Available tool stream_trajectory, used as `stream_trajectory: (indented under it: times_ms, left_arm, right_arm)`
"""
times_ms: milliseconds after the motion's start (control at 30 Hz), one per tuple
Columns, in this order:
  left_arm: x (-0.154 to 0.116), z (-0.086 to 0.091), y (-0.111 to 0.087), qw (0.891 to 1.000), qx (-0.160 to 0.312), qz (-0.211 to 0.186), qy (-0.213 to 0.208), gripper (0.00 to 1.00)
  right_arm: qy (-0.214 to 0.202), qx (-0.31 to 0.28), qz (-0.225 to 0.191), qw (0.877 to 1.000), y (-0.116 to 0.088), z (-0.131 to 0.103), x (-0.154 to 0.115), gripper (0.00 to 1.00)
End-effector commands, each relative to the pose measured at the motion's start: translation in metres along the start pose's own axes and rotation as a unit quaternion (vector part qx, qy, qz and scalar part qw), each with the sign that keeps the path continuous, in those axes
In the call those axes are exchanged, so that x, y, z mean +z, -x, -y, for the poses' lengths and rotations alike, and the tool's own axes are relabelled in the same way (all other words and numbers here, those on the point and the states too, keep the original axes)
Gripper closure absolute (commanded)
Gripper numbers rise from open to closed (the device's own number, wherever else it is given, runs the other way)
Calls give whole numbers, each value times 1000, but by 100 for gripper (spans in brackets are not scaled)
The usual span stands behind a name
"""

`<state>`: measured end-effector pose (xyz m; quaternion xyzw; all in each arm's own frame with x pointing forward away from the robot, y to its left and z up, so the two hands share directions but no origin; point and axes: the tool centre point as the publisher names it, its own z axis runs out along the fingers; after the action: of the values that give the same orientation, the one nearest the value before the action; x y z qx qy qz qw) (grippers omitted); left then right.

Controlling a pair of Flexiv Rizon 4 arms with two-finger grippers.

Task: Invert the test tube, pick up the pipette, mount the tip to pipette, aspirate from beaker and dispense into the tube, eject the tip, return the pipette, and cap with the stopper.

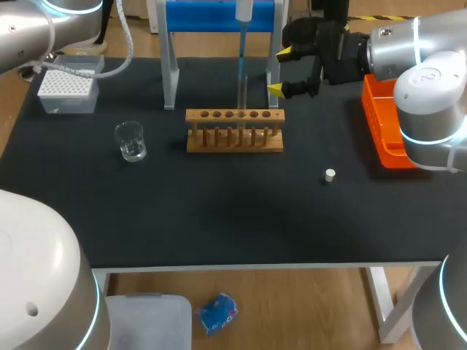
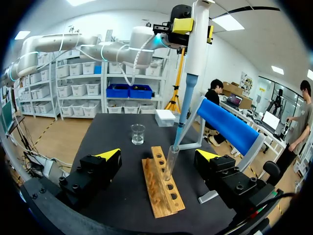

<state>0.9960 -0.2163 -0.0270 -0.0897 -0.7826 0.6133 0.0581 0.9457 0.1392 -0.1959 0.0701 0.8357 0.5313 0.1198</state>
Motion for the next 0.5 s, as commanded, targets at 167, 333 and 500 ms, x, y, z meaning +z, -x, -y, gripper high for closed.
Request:
stream_trajectory:
  times_ms: [167,333,500]
  left_arm:
    - [8,-1,4,1000,3,-9,-5,100]
    - [10,-2,1,1000,3,-11,-7,100]
    - [12,-2,-5,1000,4,-11,-10,100]
  right_arm:
    - [0,0,-1,1000,0,0,0,0]
    - [0,0,-1,1000,0,0,0,0]
    - [0,0,-1,1000,0,0,0,0]
